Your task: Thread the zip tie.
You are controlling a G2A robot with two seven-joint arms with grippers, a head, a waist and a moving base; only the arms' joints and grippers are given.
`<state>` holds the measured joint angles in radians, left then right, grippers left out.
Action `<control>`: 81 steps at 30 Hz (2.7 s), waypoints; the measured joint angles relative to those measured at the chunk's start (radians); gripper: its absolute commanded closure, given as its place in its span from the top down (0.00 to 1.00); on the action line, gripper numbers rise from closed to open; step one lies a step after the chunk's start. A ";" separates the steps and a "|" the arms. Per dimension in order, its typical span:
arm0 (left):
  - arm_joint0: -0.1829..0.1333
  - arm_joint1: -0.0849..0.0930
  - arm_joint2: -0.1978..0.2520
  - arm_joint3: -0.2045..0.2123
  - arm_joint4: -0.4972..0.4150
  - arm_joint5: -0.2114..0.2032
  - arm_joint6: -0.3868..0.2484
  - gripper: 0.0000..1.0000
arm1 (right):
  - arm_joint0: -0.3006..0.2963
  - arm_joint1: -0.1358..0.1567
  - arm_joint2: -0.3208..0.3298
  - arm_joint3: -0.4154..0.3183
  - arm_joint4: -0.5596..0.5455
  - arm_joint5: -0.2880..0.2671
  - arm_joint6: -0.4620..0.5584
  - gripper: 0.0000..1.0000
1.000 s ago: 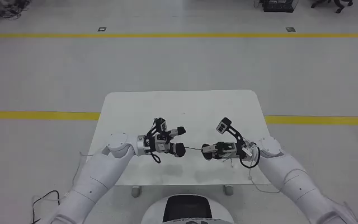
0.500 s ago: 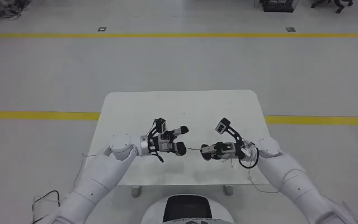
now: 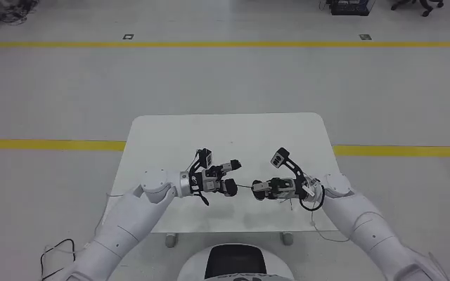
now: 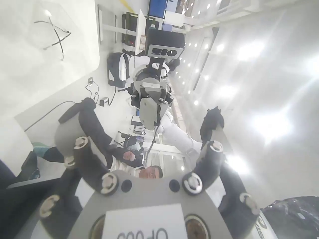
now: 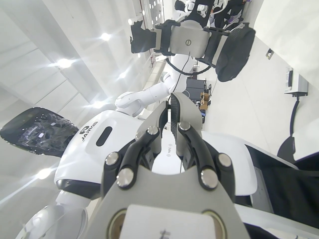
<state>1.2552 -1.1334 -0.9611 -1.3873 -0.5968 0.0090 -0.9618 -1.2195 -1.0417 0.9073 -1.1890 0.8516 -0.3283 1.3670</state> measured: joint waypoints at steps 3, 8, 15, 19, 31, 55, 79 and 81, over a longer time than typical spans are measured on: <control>0.004 -0.001 0.008 -0.011 0.008 -0.005 0.014 1.00 | -0.010 -0.001 0.001 -0.019 -0.011 0.006 -0.032 0.00; 0.003 0.002 0.017 -0.017 0.014 -0.006 0.006 1.00 | -0.021 -0.002 0.012 -0.032 -0.024 0.007 -0.036 0.00; -0.001 0.004 0.027 -0.018 0.016 -0.004 0.001 1.00 | -0.032 -0.003 0.024 -0.048 -0.037 0.001 -0.035 0.00; -0.004 0.005 0.033 -0.018 0.015 -0.004 0.000 1.00 | -0.034 -0.006 0.027 -0.054 -0.042 0.004 -0.032 0.00; -0.013 0.008 0.048 -0.013 0.006 -0.006 -0.002 0.96 | -0.034 -0.014 0.031 -0.050 -0.054 0.013 -0.029 0.00; -0.032 0.020 0.057 0.001 -0.013 -0.009 -0.059 0.00 | 0.010 -0.037 0.014 0.060 -0.037 0.060 0.023 0.00; -0.036 0.033 0.073 -0.013 -0.014 -0.027 -0.095 0.15 | 0.032 -0.031 -0.029 0.072 -0.008 0.064 0.023 0.00; -0.038 0.033 0.076 -0.011 -0.019 -0.029 -0.103 0.15 | 0.035 -0.030 -0.035 0.075 -0.005 0.064 0.023 0.00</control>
<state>1.2172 -1.1007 -0.8851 -1.3981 -0.6158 -0.0199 -1.0646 -1.1843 -1.0721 0.8721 -1.1141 0.8464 -0.2643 1.3900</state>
